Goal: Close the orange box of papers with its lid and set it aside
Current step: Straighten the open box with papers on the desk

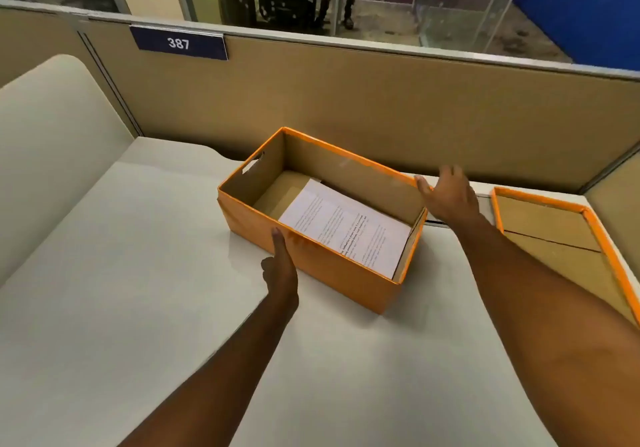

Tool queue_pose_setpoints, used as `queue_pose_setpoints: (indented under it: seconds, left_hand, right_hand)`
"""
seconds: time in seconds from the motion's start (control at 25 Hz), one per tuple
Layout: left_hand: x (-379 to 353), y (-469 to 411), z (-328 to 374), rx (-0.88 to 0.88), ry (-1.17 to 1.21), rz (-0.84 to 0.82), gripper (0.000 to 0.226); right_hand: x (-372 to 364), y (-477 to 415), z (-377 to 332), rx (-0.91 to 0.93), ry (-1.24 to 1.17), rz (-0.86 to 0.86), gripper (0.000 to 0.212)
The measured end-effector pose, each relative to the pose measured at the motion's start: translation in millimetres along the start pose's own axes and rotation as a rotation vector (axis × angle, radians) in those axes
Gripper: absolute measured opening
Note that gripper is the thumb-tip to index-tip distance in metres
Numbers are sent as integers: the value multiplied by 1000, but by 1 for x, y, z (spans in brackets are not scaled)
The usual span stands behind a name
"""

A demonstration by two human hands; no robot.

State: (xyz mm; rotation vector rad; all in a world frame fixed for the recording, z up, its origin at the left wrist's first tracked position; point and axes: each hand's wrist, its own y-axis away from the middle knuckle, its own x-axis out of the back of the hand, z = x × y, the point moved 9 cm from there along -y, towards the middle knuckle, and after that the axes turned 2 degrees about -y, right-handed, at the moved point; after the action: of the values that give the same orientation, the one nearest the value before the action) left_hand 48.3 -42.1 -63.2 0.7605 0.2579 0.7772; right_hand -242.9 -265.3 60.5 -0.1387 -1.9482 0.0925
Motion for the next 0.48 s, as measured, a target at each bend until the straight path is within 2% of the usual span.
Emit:
queue_pose_setpoints:
  seconds: [0.12, 0.28, 0.4, 0.48]
  left_hand:
    - [-12, -9, -1, -28, 76, 56, 82]
    - [-34, -15, -8, -78, 132, -36, 82]
    - [-53, -11, -9, -90, 138, -219, 94]
    - [-58, -13, -9, -101, 121, -268, 99]
  right_hand:
    - [-25, -33, -35, 96, 28, -153, 90]
    - [-65, -66, -67, 130, 1, -294, 104]
    - [-103, -78, -63, 103, 99, -441, 98]
    - [-120, -83, -61, 120, 143, -472, 73]
